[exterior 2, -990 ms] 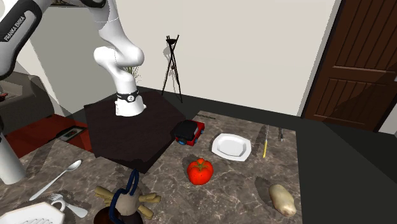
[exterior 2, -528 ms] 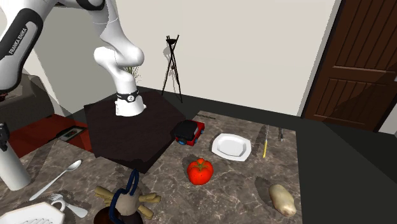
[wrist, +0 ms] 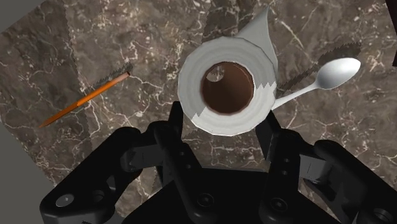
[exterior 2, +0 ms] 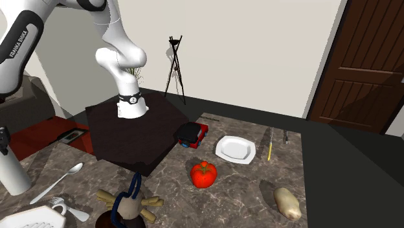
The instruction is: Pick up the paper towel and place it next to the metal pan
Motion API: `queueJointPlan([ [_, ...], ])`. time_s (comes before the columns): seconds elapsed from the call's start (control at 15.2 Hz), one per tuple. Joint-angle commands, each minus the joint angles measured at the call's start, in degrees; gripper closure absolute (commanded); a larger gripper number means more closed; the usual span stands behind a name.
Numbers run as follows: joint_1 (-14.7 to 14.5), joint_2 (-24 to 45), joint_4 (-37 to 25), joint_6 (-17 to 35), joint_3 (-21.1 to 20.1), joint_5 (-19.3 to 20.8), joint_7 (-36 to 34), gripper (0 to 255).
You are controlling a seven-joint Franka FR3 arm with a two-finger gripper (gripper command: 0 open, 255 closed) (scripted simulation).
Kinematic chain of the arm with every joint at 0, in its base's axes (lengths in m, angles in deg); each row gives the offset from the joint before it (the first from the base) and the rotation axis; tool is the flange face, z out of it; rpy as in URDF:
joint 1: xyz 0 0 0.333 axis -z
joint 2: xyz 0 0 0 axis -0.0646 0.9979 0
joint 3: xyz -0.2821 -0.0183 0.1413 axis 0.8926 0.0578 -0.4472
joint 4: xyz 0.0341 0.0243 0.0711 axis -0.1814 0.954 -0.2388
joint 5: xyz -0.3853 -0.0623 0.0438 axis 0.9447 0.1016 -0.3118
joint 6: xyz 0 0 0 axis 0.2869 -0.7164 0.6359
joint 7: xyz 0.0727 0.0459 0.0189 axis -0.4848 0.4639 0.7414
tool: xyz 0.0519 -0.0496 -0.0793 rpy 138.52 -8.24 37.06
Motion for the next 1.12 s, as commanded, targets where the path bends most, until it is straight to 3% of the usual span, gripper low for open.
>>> queueJointPlan([
  [0.0,0.0,0.0,0.0,0.0,0.0,0.0,0.0,0],
  [0.33,0.0,0.0,0.0,0.0,0.0,0.0,0.0,0],
  [0.59,-1.18,-3.67,-3.07,-6.56,0.48,1.52,-1.04,0],
  [1.06,-1.17,-3.67,-3.07,-6.56,0.47,1.52,-1.05,0],
])
